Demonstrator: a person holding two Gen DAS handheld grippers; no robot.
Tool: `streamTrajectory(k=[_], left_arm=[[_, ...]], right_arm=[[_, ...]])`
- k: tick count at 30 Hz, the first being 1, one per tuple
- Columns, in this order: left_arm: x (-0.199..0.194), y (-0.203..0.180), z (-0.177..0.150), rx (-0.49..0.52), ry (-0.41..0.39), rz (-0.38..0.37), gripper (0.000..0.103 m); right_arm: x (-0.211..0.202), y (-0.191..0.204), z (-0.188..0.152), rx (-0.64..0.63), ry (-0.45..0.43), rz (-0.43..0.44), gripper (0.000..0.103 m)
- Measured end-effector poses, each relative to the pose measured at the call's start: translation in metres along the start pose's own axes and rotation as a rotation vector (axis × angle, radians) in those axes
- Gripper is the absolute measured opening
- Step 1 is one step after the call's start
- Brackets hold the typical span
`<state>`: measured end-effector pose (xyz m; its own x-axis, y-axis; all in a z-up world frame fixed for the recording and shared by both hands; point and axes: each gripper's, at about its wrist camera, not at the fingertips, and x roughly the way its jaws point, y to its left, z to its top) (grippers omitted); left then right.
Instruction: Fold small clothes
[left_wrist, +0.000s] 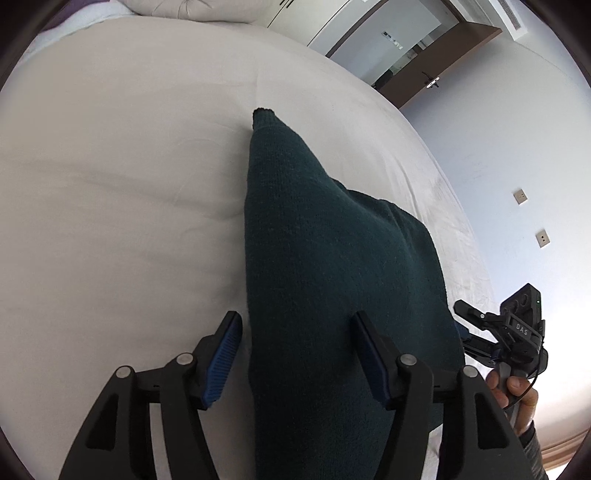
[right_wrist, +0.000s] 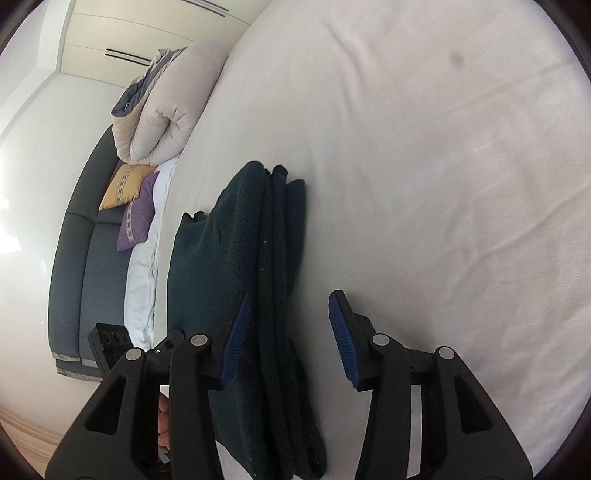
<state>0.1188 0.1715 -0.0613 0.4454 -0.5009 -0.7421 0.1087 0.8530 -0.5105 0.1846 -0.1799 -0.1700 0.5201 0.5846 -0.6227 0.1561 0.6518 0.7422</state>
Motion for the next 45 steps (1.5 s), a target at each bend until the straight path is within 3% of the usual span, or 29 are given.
streamTrajectory(k=[3, 6, 8, 10, 11, 14, 16, 20, 21, 23, 27, 30, 33, 37, 45], left_arm=[[-0.019, -0.017, -0.013, 0.064, -0.037, 0.066, 0.071], [-0.045, -0.049, -0.034, 0.214, -0.116, 0.178, 0.078], [-0.070, -0.071, -0.050, 0.285, -0.219, 0.250, 0.087], [-0.102, -0.092, -0.069, 0.339, -0.360, 0.286, 0.103], [-0.119, -0.104, -0.078, 0.365, -0.440, 0.313, 0.103], [-0.158, -0.133, -0.101, 0.426, -0.592, 0.357, 0.103], [-0.177, -0.148, -0.111, 0.449, -0.657, 0.392, 0.103], [-0.207, -0.168, -0.127, 0.493, -0.769, 0.513, 0.103], [-0.214, -0.169, -0.131, 0.484, -0.792, 0.549, 0.103], [-0.222, -0.169, -0.133, 0.450, -0.771, 0.592, 0.103], [-0.231, -0.156, -0.129, 0.364, -0.664, 0.537, 0.103], [-0.227, -0.147, -0.126, 0.321, -0.587, 0.514, 0.103], [-0.222, -0.141, -0.128, 0.303, -0.523, 0.497, 0.103], [-0.213, -0.129, -0.133, 0.264, -0.437, 0.449, 0.103], [-0.196, -0.114, -0.147, 0.253, -0.370, 0.455, 0.103]], right_arm=[[-0.035, -0.010, -0.008, 0.004, -0.054, -0.026, 0.043], [-0.073, -0.007, -0.023, -0.027, -0.132, -0.068, 0.045], [-0.099, 0.003, -0.039, -0.075, -0.194, -0.100, 0.045], [-0.123, 0.019, -0.058, -0.136, -0.265, -0.133, 0.045], [-0.132, 0.029, -0.067, -0.165, -0.297, -0.144, 0.046], [-0.169, 0.050, -0.094, -0.265, -0.401, -0.208, 0.060], [-0.189, 0.071, -0.115, -0.346, -0.474, -0.252, 0.078], [-0.217, 0.112, -0.152, -0.502, -0.596, -0.304, 0.090], [-0.224, 0.120, -0.160, -0.530, -0.618, -0.305, 0.098], [-0.239, 0.134, -0.174, -0.556, -0.658, -0.290, 0.100], [-0.263, 0.160, -0.190, -0.560, -0.718, -0.284, 0.102], [-0.280, 0.177, -0.202, -0.561, -0.710, -0.260, 0.102], [-0.284, 0.185, -0.207, -0.554, -0.662, -0.266, 0.102], [-0.267, 0.184, -0.211, -0.512, -0.545, -0.354, 0.102], [-0.217, 0.163, -0.227, -0.491, -0.417, -0.453, 0.102]])
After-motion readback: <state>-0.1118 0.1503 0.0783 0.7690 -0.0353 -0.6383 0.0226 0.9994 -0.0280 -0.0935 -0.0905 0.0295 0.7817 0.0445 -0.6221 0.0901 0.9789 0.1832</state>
